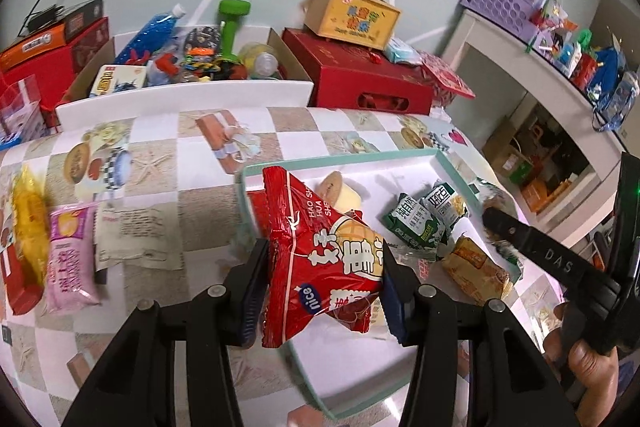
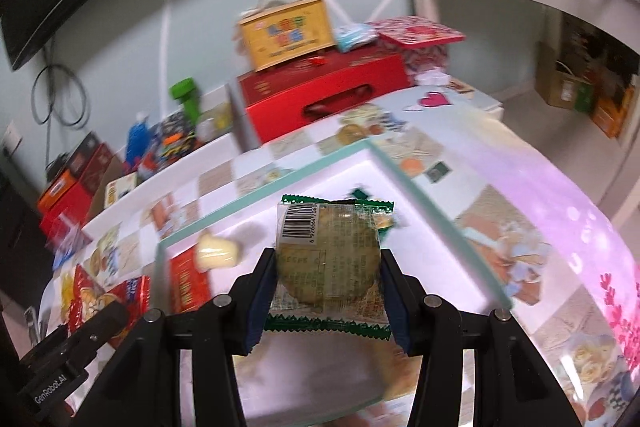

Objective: Organize snacks
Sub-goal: 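Carry the red chip bag with the left tool while the right tool carries the biscuit pack to the tray, then release the chip bag into the tray with the left tool while the right tool releases the biscuit pack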

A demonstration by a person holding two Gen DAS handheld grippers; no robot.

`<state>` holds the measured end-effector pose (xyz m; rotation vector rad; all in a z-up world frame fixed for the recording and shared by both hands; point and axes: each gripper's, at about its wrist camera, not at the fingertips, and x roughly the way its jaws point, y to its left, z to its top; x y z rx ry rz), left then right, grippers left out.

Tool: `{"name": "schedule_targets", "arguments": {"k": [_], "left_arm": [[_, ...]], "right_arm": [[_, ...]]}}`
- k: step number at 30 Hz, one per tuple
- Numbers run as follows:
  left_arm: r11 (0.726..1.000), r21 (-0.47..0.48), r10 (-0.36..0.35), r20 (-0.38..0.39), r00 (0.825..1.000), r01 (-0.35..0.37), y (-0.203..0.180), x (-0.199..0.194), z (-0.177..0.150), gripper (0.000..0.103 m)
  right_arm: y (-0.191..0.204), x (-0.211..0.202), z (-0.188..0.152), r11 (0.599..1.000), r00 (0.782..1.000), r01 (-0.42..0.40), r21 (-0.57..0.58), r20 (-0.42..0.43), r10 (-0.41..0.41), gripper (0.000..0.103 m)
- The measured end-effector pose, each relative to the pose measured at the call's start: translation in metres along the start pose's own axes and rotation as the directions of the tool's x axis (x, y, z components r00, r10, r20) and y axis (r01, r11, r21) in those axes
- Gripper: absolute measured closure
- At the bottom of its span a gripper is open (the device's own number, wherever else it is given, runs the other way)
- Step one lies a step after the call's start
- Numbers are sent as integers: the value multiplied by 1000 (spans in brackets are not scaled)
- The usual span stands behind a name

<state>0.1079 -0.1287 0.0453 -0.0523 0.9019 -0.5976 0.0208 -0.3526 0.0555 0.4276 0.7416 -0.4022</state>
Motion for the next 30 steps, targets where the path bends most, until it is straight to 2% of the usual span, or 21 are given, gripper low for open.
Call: {"name": "schedule_targets", "arguments": {"k": [11,14,30], "left_arm": [[999,35,5,-43,999,-4,-16,39,17,51],[999,39,4,-56,998,-2,-19,50,20,51],[998,54,-12,-114,993,18,-33,78,13,49]], "right_arm": [[-46,23,9,996,999,47,82,24,-49,50],[-51,33,8,994,998,67,84,6,-68,50],[-49,61,-5,995,994,45,84,-107,-36,50]]}}
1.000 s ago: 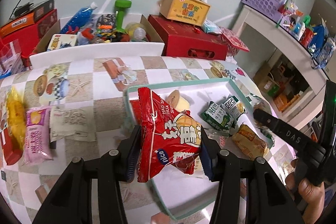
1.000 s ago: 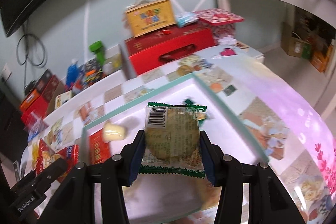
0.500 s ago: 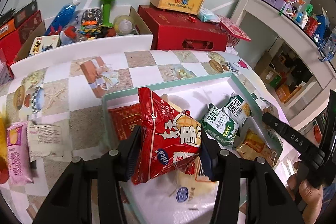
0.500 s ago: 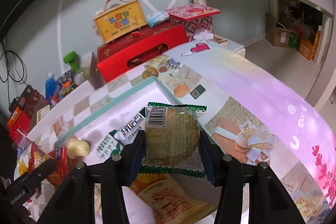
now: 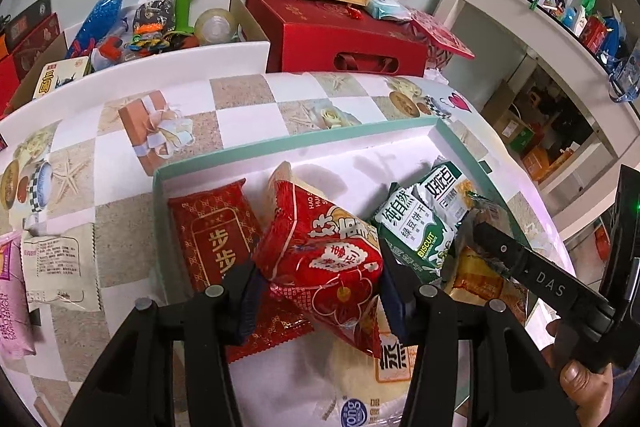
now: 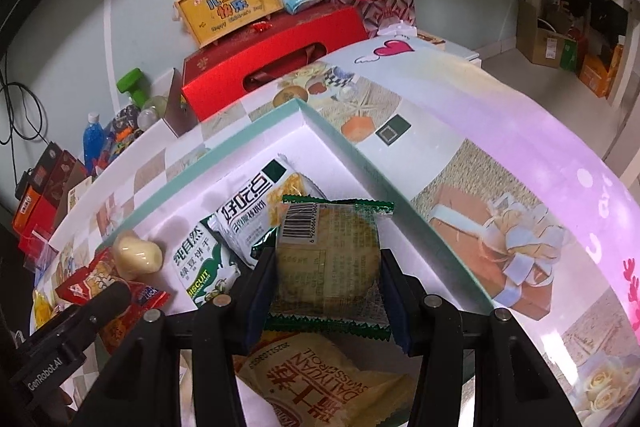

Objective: Organize snacks
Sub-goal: 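Release the chip bag into the tray with the left tool while the right tool releases the biscuit pack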

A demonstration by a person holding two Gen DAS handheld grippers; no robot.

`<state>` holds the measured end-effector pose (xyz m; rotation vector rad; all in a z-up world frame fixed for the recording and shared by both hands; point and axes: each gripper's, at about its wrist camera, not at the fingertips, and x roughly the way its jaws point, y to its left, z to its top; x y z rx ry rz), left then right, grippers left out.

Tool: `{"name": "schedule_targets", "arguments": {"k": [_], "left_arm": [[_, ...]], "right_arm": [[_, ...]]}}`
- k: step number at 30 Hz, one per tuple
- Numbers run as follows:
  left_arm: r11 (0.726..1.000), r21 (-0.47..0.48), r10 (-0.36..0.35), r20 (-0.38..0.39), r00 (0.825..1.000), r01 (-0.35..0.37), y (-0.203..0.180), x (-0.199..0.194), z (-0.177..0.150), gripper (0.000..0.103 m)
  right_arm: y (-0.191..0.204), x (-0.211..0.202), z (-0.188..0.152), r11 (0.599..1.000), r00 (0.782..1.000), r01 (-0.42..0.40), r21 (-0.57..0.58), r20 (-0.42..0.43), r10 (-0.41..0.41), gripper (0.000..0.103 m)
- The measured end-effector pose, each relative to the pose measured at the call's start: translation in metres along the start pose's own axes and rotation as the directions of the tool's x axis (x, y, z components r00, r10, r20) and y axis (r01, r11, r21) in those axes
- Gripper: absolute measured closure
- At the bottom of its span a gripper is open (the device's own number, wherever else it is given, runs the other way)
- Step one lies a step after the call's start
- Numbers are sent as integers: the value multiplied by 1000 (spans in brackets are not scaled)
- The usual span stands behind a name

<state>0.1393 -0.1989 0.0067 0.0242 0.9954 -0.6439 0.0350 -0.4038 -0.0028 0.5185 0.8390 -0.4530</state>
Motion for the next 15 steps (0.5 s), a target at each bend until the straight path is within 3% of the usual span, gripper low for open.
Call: {"name": "schedule_targets", "arguments": {"k": [4,12,15], "left_arm": [[1000,-1,13,-10,1000,-13,0,0,-4,40],[1000,-28,12,19,1000,-11,5,-16,-9,33],[998,-50,27,34,999,-26,10,-25,-12,26]], "right_arm": [[2,-1,0,1000,1000,15,-9,-3,-15,49],[11,-10,2,998,999,49,-46,7,-49,27],[16,-13,1,995,998,68,-72,7,-68,25]]}}
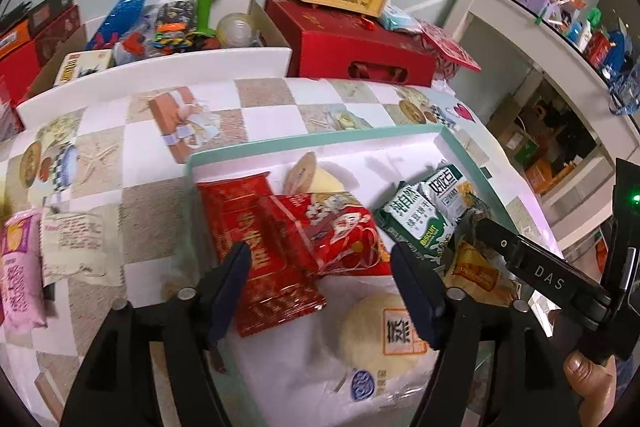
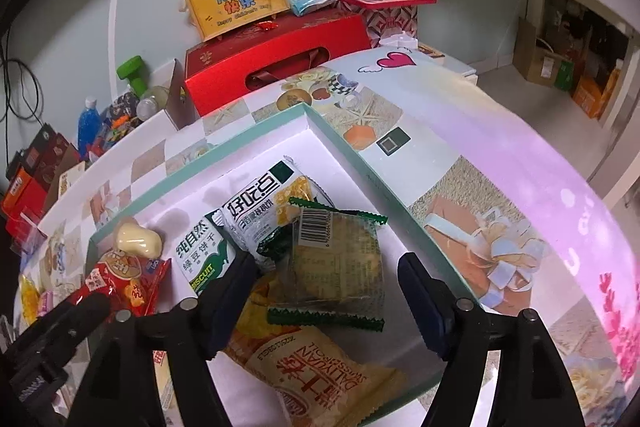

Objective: Organize snacks
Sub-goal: 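Release the chip bag into the tray with the left tool while the right tool releases the biscuit pack, then withdraw both tools from the tray toward the remaining snacks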

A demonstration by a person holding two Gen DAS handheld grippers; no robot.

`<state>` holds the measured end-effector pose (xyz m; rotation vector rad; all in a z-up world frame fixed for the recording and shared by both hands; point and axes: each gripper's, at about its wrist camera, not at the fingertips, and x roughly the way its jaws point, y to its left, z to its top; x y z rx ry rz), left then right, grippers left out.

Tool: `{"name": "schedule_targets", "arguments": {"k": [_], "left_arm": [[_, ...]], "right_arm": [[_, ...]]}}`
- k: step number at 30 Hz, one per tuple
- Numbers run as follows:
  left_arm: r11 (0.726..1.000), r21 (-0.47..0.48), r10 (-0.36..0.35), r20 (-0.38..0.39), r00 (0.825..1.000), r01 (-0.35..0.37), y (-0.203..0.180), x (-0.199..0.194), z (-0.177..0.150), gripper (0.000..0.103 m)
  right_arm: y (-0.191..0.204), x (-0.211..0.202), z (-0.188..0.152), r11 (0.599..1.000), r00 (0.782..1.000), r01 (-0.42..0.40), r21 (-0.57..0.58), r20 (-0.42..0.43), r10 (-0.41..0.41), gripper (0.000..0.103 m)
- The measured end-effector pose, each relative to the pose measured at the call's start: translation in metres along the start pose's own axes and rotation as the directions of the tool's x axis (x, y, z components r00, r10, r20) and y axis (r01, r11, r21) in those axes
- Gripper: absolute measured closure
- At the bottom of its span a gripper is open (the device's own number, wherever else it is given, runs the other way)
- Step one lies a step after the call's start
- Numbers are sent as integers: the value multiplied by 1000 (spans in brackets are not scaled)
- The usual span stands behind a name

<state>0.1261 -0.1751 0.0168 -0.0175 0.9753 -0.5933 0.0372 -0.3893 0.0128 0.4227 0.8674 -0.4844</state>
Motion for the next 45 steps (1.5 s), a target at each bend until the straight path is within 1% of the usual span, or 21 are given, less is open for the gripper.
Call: {"name": "schedule_targets", "arguments": {"k": [1,3,6,7,9,12,14,17,20,24,25,36,39,45], "left_arm": [[1000,-7,15,8,1000,-15,2,-3,-1,21],[999,-16,40,25,999,-39,5,-8,-3,19],[996,-41,77,48,996,-75,11,-14,-5,18],[994,-52,101,66,993,-98,12,-17,-6,17],[990,-61,129,89,988,-124,14,-21,-8,10],[985,-59,168,104,980,-162,15,-22,-9,10],[976,-63,215,111,970,-209,17,-22,-11,10],[962,-84,266,103,958,-258,24,-21,-13,9],[952,-109,297,95,950,-286,32,-21,-16,9],[945,-128,314,105,944,-300,39,-27,-16,9],[945,-129,315,106,943,-301,40,-28,-16,8],[928,-187,348,121,930,-323,55,-37,-18,8],[928,-190,347,133,929,-319,57,-39,-19,8],[938,-196,319,172,932,-284,61,-47,-17,8]], "right_arm": [[2,-1,0,1000,1000,2,-7,-2,-2,20],[6,-3,-1,1000,1000,0,-19,-3,0,12],[14,-6,-2,999,1000,-6,-40,-5,6,10],[17,-7,-3,999,1000,-8,-48,-5,8,9],[23,-8,-4,998,1000,-11,-63,-7,11,5],[31,-10,-7,996,1000,-19,-84,-12,18,5],[37,-11,-10,995,1000,-28,-100,-17,26,5],[45,-12,-14,992,999,-37,-117,-25,34,5],[53,-14,-18,990,998,-54,-134,-32,50,4],[64,-18,-21,985,997,-72,-159,-28,68,4],[66,-19,-21,984,997,-75,-162,-26,72,0],[77,-20,-23,980,996,-92,-177,-27,89,0],[79,-22,-24,978,996,-95,-184,-16,93,0],[84,-25,-24,978,995,-87,-192,24,93,0]]}}
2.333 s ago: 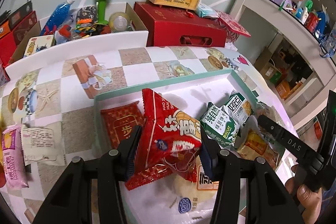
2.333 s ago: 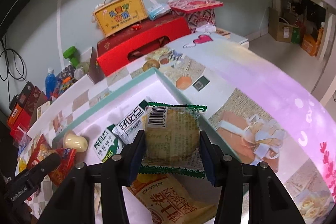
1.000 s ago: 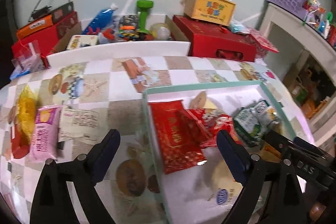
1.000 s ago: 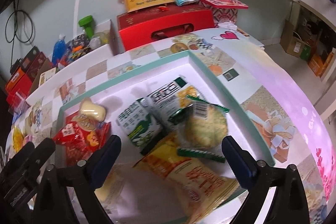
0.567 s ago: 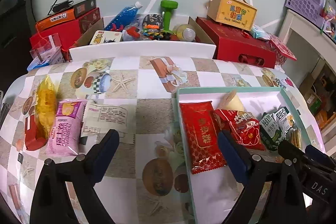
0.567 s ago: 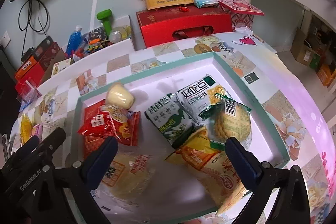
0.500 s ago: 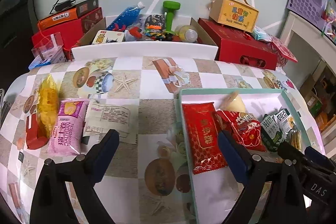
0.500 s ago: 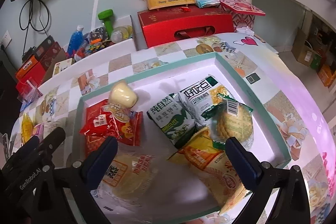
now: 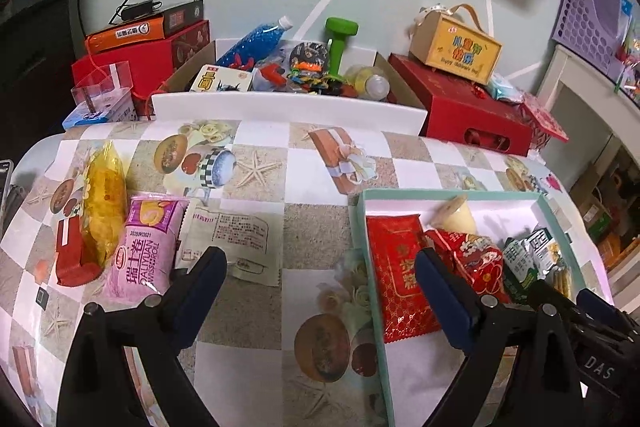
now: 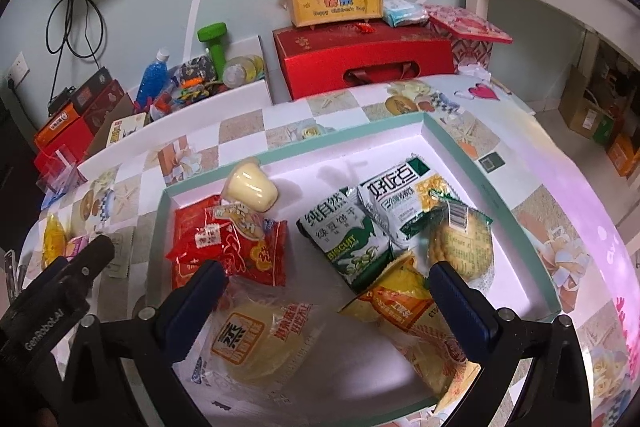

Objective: Organize snacks
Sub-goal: 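Withdraw both tools from the tray toward the remaining snacks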

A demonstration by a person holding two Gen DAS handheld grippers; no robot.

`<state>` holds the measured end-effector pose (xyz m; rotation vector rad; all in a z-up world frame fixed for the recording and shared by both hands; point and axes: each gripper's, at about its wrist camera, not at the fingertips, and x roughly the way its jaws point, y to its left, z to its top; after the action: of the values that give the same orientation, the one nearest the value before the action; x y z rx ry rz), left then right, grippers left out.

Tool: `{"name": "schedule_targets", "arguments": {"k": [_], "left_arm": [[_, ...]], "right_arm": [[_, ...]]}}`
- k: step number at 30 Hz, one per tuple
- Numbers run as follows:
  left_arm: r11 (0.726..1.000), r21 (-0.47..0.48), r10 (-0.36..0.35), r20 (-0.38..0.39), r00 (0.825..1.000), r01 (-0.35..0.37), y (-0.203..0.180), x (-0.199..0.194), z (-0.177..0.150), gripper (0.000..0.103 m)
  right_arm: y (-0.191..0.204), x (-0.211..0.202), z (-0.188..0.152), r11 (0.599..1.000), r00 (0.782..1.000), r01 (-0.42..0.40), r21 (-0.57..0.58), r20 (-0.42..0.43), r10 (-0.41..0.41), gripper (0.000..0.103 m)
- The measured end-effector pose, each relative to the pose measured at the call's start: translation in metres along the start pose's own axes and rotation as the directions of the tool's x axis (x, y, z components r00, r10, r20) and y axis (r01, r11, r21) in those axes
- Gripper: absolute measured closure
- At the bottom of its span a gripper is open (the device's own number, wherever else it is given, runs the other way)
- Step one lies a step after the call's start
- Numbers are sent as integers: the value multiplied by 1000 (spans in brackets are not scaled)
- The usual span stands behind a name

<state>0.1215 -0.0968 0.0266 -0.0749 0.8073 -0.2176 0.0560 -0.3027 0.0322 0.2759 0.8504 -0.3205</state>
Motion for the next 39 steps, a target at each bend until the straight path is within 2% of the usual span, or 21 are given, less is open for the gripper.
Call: {"name": "schedule_targets", "arguments": {"k": [4,8,15,22,28,33,39], "left_arm": [[1000,25,-9,39,999,8,3,-6,2,8],[1000,26,4,42,999,-5,13,-9,6,8],[998,33,53,35,998,-54,40,-15,10,8],[995,-37,97,27,995,-96,87,-26,14,8],[980,-65,190,36,981,-187,127,-34,14,8],[974,-148,176,29,984,-169,163,-34,10,8],[967,-183,180,11,984,-175,188,-30,8,8]], "right_arm": [[6,-1,1,1000,1000,0,-10,10,1,0],[17,-1,1,999,1000,8,-42,8,-7,0],[35,-9,2,998,999,-32,-50,43,34,0],[61,-11,-2,993,995,-77,-90,48,81,0],[90,-17,-5,982,989,-118,-148,71,130,0],[119,-17,-8,967,983,-156,-201,69,173,0],[154,-14,-9,948,975,-188,-256,68,212,0]]}}
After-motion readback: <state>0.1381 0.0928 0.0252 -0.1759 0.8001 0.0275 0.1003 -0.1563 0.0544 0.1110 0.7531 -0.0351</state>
